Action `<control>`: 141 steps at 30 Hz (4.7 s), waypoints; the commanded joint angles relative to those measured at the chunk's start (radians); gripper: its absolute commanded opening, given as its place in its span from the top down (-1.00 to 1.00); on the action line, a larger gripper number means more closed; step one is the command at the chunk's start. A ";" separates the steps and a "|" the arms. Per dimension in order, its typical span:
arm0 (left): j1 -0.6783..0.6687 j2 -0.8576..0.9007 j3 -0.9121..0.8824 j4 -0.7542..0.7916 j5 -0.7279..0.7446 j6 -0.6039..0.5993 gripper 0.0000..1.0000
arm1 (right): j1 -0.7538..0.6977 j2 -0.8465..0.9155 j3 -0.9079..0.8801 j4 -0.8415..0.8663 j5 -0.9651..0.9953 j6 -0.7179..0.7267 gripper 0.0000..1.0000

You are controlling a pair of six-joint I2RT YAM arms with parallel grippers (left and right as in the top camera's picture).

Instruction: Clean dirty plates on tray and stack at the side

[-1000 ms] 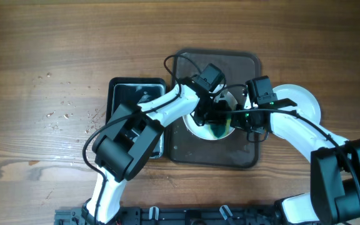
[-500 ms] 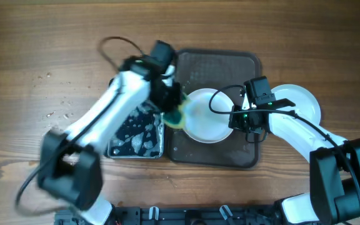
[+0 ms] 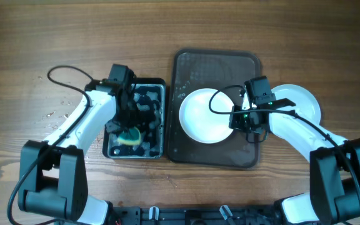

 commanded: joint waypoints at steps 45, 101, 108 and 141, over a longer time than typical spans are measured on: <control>0.381 -0.705 0.282 -0.257 0.267 0.014 -1.00 | 0.940 0.013 0.453 0.332 1.410 -0.743 0.91; 0.381 -0.705 0.282 -0.257 0.267 0.014 -1.00 | -0.227 -0.318 0.453 -0.261 -0.165 0.000 0.91; 0.381 -0.705 0.282 -0.257 0.267 0.014 -1.00 | -0.639 -0.208 0.357 -0.457 0.018 -0.021 0.91; 0.381 -0.705 0.282 -0.257 0.267 0.014 -1.00 | -0.277 -0.975 0.288 -0.628 -0.451 -0.250 -0.99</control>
